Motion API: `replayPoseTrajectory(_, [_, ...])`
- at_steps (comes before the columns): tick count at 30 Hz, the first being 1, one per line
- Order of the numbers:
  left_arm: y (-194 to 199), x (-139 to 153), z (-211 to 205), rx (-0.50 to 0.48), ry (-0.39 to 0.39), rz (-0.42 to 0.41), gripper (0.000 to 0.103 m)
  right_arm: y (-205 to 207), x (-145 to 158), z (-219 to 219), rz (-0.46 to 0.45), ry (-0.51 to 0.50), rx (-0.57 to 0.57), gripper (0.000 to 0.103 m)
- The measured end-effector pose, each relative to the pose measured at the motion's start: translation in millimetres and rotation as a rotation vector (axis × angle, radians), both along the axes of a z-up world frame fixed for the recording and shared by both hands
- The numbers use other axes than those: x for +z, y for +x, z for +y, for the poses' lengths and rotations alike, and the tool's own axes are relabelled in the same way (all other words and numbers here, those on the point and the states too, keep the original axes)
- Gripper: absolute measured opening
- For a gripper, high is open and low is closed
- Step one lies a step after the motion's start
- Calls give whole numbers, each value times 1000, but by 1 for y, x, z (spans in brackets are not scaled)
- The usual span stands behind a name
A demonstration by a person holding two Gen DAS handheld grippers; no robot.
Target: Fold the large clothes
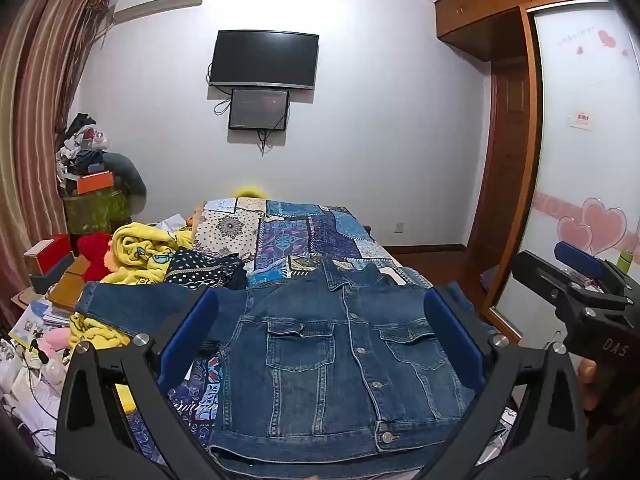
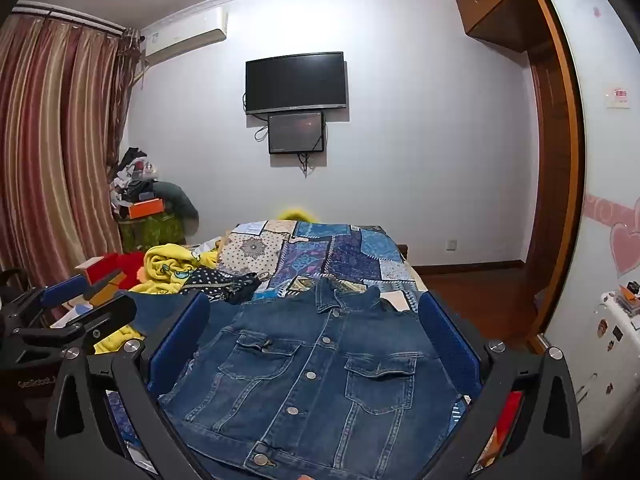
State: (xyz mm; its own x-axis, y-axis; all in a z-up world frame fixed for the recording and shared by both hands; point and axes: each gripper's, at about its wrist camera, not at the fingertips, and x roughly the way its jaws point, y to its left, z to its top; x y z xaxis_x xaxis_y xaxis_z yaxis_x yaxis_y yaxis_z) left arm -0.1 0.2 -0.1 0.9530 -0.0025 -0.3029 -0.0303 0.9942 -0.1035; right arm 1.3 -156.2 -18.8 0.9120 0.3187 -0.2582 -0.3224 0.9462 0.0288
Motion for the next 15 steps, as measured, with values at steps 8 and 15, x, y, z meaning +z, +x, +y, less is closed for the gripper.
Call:
replayPoseTrajectory(8, [-3, 1, 4, 12, 5, -6, 103, -1, 0, 0, -3, 7, 6, 103])
replayPoseTrajectory(15, [3, -4, 4, 21, 5, 10, 103, 0, 2, 5, 4, 0, -2, 103])
